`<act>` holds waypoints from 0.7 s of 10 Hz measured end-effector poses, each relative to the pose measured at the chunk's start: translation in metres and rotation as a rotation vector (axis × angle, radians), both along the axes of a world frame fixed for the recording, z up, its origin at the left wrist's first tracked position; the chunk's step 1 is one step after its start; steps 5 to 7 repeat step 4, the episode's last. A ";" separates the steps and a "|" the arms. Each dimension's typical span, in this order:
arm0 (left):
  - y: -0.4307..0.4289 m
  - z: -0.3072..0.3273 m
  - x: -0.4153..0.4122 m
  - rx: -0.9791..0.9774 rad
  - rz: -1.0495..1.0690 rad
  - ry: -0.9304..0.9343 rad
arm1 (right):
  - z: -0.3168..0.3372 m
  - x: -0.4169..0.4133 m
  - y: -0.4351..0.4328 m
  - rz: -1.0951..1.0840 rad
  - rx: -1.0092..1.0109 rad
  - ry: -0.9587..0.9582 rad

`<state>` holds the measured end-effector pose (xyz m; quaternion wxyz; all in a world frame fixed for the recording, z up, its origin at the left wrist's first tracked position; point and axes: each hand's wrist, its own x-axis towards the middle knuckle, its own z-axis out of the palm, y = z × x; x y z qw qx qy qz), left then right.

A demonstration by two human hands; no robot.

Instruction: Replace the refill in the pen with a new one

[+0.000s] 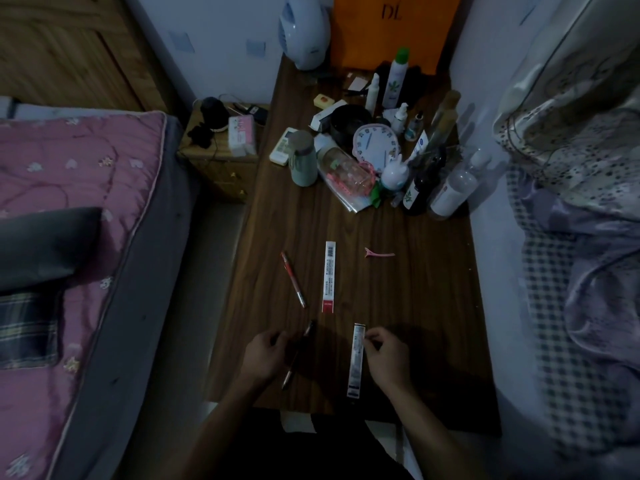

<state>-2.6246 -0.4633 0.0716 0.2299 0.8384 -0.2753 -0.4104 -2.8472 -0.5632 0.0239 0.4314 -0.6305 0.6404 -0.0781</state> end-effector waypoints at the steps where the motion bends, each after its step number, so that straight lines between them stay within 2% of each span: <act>1: 0.007 0.004 0.011 -0.026 -0.015 -0.016 | 0.010 0.000 0.012 -0.082 0.047 -0.012; 3: 0.034 0.005 0.042 -0.067 -0.073 0.018 | 0.034 0.002 0.045 -0.218 0.232 -0.164; 4: 0.059 0.000 0.058 -0.064 -0.104 0.019 | 0.047 0.002 0.081 -0.218 0.313 -0.164; 7: 0.059 0.000 0.058 -0.064 -0.104 0.019 | 0.047 0.002 0.081 -0.218 0.313 -0.164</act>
